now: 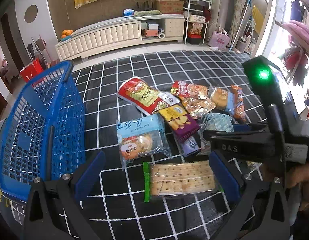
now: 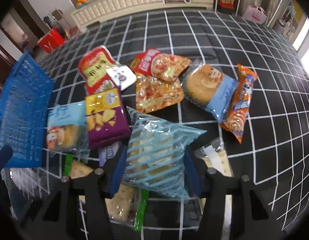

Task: Organize snacks
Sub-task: 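Lower the right tool onto the light blue striped bag and close it, then grasp the light blue Dan Huang Su packet with the left tool while the right tool holds the striped bag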

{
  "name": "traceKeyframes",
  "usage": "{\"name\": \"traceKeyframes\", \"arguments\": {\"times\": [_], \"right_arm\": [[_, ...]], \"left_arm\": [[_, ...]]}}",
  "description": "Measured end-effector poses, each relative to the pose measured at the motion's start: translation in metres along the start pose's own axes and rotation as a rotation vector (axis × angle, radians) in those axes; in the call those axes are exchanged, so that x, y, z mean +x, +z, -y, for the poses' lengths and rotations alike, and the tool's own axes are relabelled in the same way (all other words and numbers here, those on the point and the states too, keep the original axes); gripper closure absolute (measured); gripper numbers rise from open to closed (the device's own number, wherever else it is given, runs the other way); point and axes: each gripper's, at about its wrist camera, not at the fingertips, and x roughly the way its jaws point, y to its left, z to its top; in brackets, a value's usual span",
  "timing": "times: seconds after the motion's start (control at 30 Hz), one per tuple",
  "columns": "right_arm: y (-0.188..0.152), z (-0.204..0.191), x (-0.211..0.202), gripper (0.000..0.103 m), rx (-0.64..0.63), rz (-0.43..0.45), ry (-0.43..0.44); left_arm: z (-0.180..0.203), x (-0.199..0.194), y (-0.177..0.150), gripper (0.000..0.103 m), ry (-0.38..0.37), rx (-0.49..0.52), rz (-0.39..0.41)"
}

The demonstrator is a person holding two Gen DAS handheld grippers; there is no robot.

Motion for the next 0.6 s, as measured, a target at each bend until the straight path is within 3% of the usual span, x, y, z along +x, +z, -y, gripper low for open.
{"name": "traceKeyframes", "arguments": {"times": [0.23,0.6], "right_arm": [[-0.015,0.033,-0.067,0.043,0.027,0.112,0.036],[-0.032,0.089,-0.111,0.043,0.106,0.177,0.017]], "left_arm": [[0.017,-0.019,0.017,0.000,-0.048,0.012,0.024],[0.053,-0.006,0.053,0.000,-0.139,0.026,0.006]]}}
